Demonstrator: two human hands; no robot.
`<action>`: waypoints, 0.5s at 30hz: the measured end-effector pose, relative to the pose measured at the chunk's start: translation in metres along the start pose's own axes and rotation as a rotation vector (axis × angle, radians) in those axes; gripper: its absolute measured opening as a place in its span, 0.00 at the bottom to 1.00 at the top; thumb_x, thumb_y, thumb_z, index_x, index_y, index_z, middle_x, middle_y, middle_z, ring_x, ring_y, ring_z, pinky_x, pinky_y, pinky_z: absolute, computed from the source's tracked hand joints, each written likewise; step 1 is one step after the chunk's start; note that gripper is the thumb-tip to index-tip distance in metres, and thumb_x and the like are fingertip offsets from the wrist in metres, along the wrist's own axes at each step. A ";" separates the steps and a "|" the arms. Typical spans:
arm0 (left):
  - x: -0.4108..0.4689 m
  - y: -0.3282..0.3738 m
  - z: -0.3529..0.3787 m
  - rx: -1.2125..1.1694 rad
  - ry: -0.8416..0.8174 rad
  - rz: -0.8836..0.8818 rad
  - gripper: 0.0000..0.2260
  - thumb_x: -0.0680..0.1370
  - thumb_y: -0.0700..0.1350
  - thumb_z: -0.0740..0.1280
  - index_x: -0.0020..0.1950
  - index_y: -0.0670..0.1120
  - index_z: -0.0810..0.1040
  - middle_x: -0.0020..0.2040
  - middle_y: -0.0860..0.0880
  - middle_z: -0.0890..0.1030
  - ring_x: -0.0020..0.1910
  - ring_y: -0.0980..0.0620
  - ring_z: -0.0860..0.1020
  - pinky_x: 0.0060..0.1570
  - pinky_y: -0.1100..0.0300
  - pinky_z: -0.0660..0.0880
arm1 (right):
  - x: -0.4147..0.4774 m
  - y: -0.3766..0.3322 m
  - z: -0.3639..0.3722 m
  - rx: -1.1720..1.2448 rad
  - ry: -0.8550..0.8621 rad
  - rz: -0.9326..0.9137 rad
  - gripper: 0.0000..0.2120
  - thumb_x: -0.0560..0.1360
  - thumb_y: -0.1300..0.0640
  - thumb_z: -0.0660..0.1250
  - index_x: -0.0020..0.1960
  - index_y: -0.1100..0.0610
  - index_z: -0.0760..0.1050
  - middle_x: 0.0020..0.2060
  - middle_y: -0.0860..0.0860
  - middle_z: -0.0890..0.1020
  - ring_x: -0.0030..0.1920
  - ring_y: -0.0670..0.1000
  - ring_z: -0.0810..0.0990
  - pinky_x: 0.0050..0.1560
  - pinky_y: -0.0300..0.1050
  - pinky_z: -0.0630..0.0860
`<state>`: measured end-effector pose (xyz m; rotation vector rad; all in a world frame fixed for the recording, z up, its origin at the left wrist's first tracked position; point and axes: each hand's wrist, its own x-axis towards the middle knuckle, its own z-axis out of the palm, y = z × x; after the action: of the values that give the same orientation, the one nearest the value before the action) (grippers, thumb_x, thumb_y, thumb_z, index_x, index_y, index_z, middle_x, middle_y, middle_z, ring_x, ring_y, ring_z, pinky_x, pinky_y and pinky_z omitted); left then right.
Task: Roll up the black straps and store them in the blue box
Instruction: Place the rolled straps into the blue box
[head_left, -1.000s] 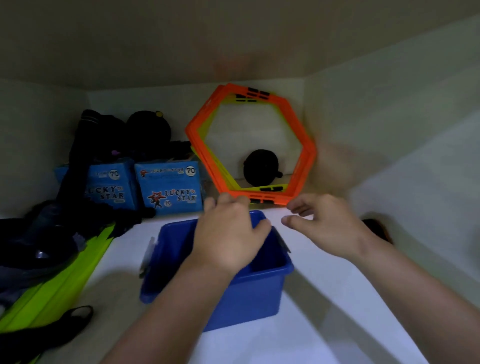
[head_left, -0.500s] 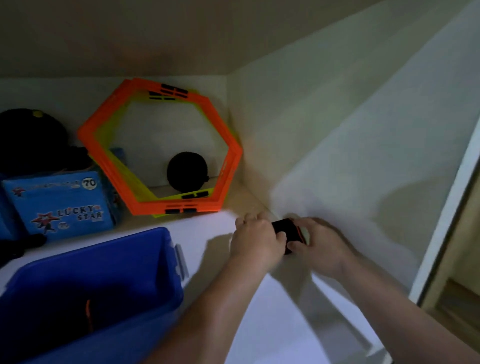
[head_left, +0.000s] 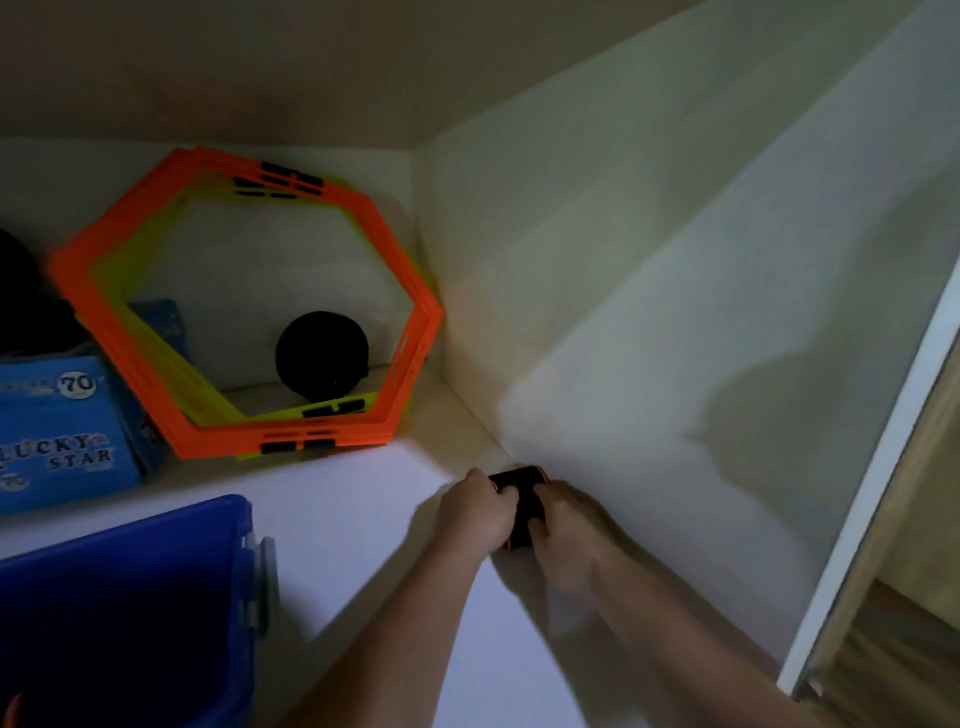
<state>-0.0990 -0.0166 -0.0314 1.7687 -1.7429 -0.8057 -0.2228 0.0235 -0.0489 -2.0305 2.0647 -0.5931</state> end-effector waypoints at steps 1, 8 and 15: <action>0.000 -0.002 0.001 -0.034 0.007 -0.005 0.19 0.76 0.53 0.65 0.59 0.41 0.75 0.58 0.40 0.82 0.58 0.39 0.79 0.54 0.53 0.76 | -0.001 0.001 0.002 -0.001 0.006 -0.008 0.19 0.79 0.55 0.58 0.69 0.56 0.72 0.65 0.54 0.78 0.64 0.55 0.77 0.65 0.46 0.73; 0.018 -0.025 0.031 -0.476 0.033 -0.005 0.18 0.63 0.56 0.69 0.52 0.59 0.75 0.49 0.50 0.85 0.50 0.47 0.84 0.54 0.45 0.80 | -0.001 0.006 0.009 0.076 0.087 -0.048 0.20 0.78 0.58 0.57 0.69 0.56 0.72 0.66 0.53 0.77 0.66 0.53 0.76 0.68 0.44 0.70; -0.025 0.002 -0.002 -0.664 0.158 0.133 0.15 0.71 0.40 0.68 0.56 0.54 0.77 0.45 0.53 0.83 0.46 0.49 0.82 0.49 0.58 0.78 | -0.007 -0.004 -0.019 0.463 0.138 -0.053 0.27 0.73 0.57 0.59 0.72 0.52 0.72 0.64 0.52 0.81 0.65 0.53 0.78 0.68 0.48 0.72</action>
<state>-0.0992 0.0084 -0.0274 1.2186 -1.2684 -1.0074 -0.2264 0.0335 -0.0306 -1.8156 1.7322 -1.1288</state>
